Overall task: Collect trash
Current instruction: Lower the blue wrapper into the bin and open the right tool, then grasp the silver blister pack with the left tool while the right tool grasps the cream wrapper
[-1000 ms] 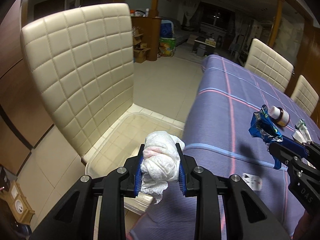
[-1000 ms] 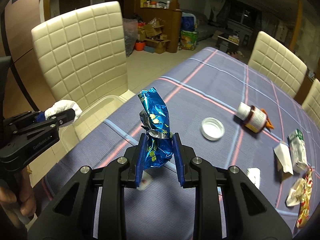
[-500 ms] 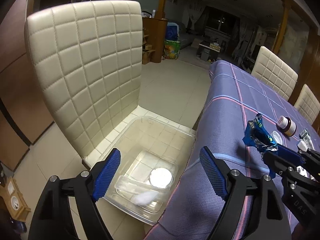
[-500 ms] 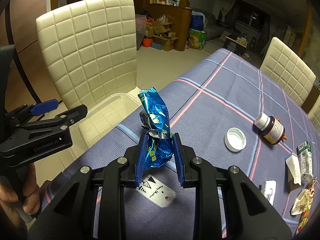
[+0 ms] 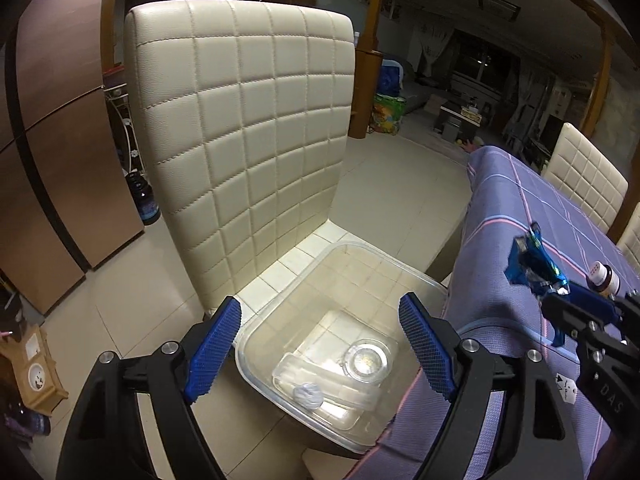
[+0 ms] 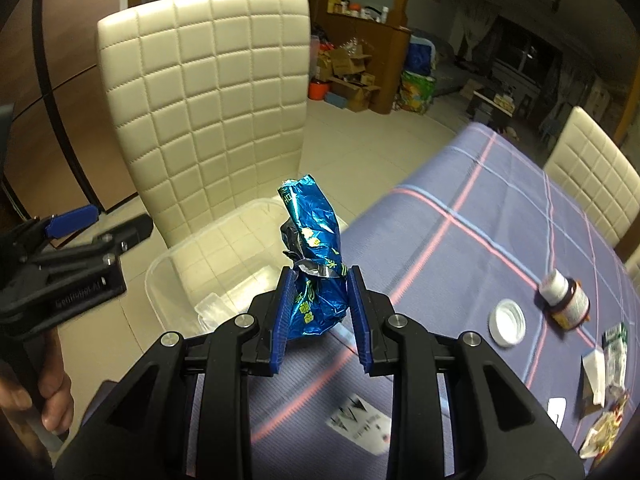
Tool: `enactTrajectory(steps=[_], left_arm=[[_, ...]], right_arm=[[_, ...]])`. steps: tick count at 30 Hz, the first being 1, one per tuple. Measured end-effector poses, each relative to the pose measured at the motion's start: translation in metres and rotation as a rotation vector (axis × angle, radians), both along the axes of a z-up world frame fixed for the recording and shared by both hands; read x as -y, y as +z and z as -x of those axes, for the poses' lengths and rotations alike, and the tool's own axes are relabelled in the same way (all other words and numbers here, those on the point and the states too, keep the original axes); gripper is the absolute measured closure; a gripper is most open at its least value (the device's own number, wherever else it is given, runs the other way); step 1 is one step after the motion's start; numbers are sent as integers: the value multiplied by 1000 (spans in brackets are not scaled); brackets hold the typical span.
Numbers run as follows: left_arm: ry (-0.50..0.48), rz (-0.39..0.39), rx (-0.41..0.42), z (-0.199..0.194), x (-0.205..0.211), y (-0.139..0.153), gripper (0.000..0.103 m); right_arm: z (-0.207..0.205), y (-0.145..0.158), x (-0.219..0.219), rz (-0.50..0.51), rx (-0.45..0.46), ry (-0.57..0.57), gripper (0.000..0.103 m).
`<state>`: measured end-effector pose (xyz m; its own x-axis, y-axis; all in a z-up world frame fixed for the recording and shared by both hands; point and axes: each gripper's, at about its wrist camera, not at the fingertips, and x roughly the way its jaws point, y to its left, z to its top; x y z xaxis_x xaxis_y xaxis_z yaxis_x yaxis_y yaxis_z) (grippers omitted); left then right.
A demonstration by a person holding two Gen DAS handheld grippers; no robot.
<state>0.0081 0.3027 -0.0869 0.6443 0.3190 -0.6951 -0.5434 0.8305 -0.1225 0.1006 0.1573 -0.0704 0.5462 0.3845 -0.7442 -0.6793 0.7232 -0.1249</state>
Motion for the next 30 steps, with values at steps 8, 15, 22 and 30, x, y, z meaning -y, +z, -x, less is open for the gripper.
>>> enactTrajectory(steps=[8,15,22,30], left_arm=[[2,6,0,3,-1,-2,24],[-30,-2,8,0,8,3,24],[-69,-37,34,2,31,18,24],[-212,-33,58,-4,86,36,24]], right_arm=[[4,8,-11,-16,82,-13,19],[5,8,-4,-13,63,-29,19],[14,17,20,-35,87,-67,19],[21,31,84,-74,105,-176,19]])
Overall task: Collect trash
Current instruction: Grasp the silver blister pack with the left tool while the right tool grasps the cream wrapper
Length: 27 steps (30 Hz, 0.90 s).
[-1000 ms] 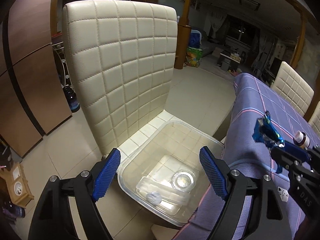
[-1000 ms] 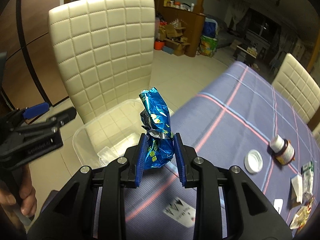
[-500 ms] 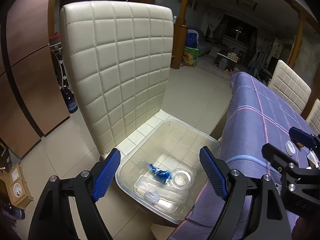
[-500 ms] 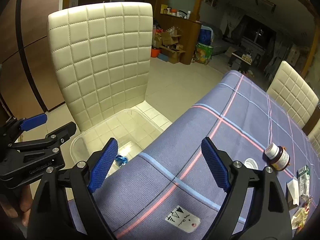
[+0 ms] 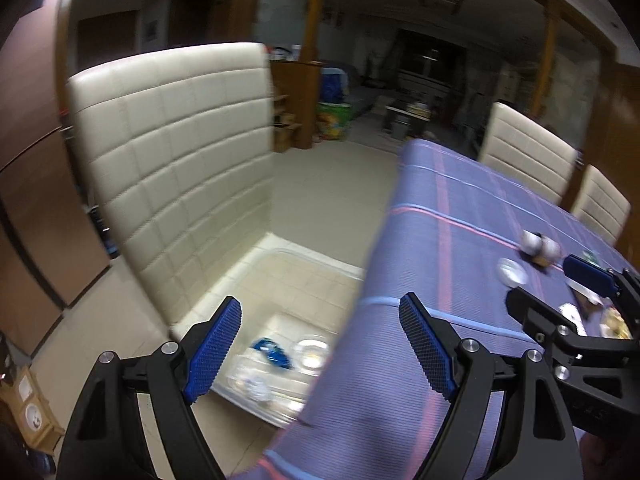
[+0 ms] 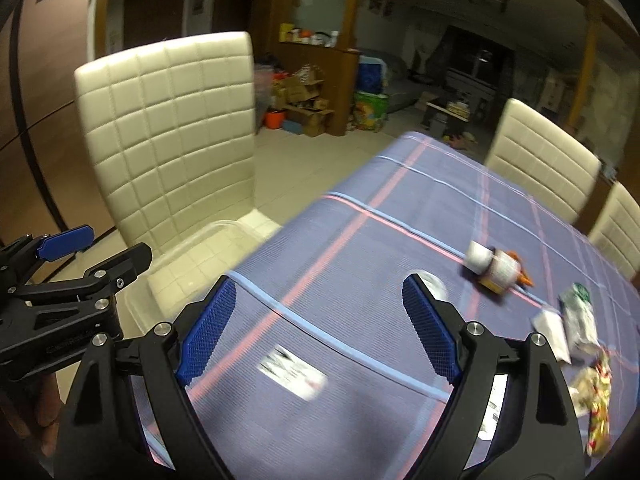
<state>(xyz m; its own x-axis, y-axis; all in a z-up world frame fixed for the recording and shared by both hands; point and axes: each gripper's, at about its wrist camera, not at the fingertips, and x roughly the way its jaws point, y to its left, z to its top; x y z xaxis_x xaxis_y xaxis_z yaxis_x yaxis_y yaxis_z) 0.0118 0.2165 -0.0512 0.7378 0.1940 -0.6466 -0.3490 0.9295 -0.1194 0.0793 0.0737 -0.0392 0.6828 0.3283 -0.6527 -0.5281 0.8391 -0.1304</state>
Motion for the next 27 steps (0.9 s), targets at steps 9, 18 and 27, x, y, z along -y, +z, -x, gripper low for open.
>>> enactTrajectory(steps=[9,18,27], left_arm=[[-222,-39,-19,-19,108,6,18],[-346,-20,-65,-46,180,1,18],[-422,-42,-114,-75,236,-10,18]], right_arm=[[-1,4,120,-59,-7,-236,19],[-11,-12,231,-93,-53,-449,34],[-36,-32,286,-106,-108,-536,35]])
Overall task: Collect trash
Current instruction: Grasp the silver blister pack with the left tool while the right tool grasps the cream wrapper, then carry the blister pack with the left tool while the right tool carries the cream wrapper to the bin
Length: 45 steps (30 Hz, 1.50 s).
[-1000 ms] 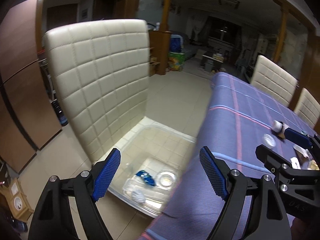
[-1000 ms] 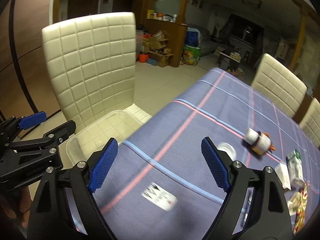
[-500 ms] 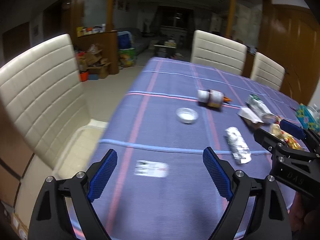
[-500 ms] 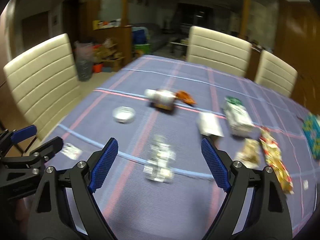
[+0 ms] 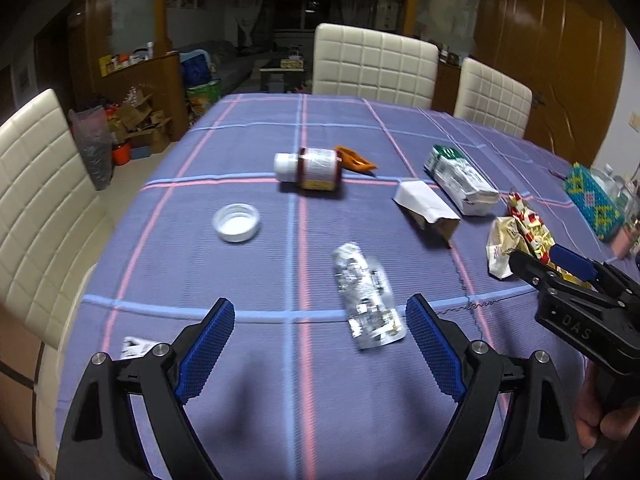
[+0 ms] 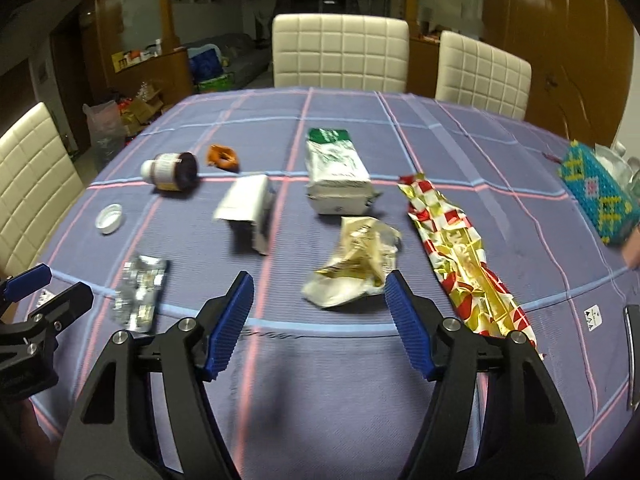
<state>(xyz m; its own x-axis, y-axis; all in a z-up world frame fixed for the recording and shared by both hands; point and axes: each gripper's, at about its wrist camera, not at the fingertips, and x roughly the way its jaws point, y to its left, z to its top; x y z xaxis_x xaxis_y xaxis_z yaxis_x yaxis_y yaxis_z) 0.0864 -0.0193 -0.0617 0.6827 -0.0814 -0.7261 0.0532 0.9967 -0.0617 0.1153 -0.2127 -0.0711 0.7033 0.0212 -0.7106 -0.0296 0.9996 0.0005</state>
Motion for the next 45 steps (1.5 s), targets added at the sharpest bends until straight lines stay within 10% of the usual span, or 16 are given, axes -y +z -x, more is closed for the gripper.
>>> enactTrajectory(steps=[18,24,45], left_arm=[[-44,-42,-114,-44,31,-38,18],[-32,-52,-99,-40,26,-33,67],[110,-29,30,14,-61,3,68]], right_arm=[[-47,-40,13,-4,-119,-26,45],[-39,-36,7,-27,-116,-8,55],[13,4,-107,40,-17,243,61]])
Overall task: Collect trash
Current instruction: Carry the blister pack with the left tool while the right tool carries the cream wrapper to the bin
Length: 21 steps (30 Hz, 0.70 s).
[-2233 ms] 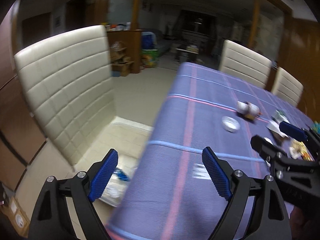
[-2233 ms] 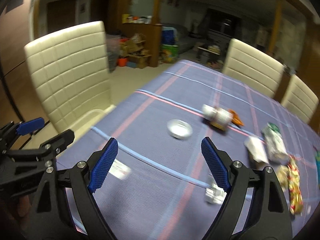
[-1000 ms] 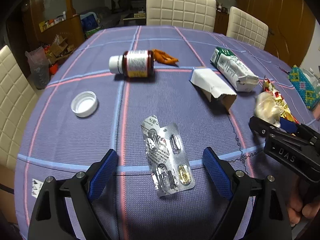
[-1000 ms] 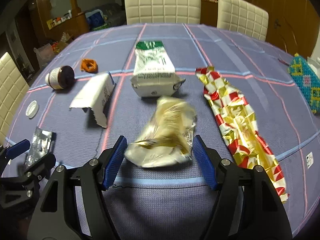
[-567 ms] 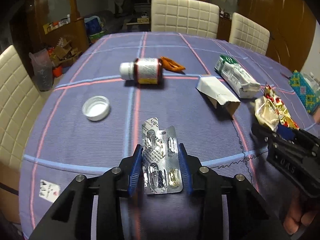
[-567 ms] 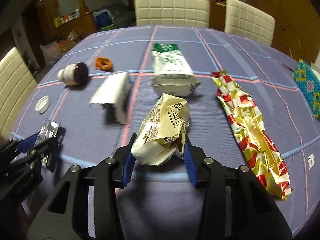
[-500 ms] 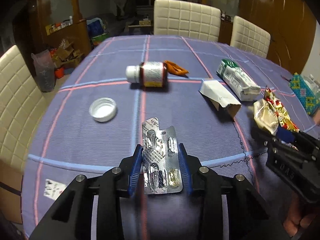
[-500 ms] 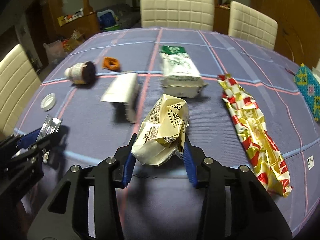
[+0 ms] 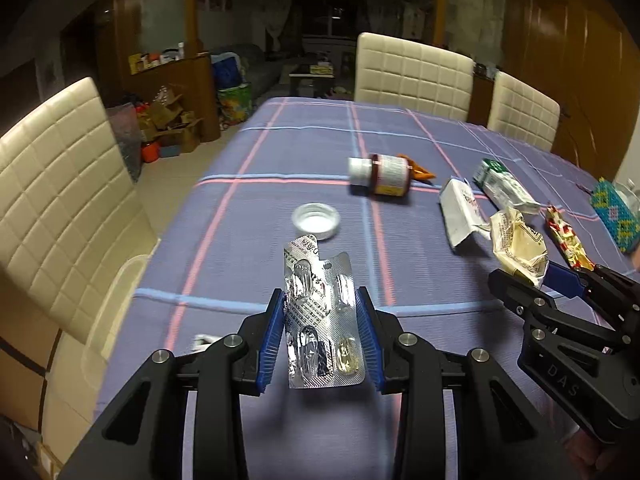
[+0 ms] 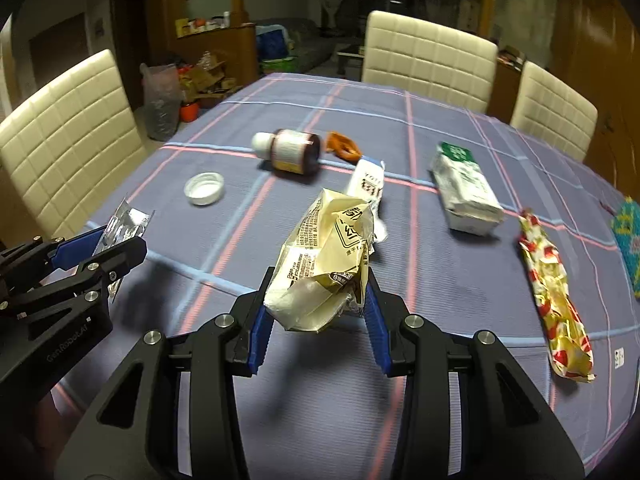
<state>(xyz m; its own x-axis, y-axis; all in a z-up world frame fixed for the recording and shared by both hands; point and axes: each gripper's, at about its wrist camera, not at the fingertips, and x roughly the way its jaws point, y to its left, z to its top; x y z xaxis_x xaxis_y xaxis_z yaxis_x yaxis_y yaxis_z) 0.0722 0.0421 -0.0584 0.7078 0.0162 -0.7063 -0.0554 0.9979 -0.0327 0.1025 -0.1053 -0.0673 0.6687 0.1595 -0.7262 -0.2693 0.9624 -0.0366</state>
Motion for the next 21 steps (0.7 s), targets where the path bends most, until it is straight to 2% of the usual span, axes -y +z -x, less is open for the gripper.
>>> enactTrajectory(steps=[11,21], left_arm=[[76,18,13,13,-49,0,68],[115,16,25,18,-74,-2,68]], right_arm=[[8,6,-54,32,11,85,61],[7,5,-88,58,8,137,61]])
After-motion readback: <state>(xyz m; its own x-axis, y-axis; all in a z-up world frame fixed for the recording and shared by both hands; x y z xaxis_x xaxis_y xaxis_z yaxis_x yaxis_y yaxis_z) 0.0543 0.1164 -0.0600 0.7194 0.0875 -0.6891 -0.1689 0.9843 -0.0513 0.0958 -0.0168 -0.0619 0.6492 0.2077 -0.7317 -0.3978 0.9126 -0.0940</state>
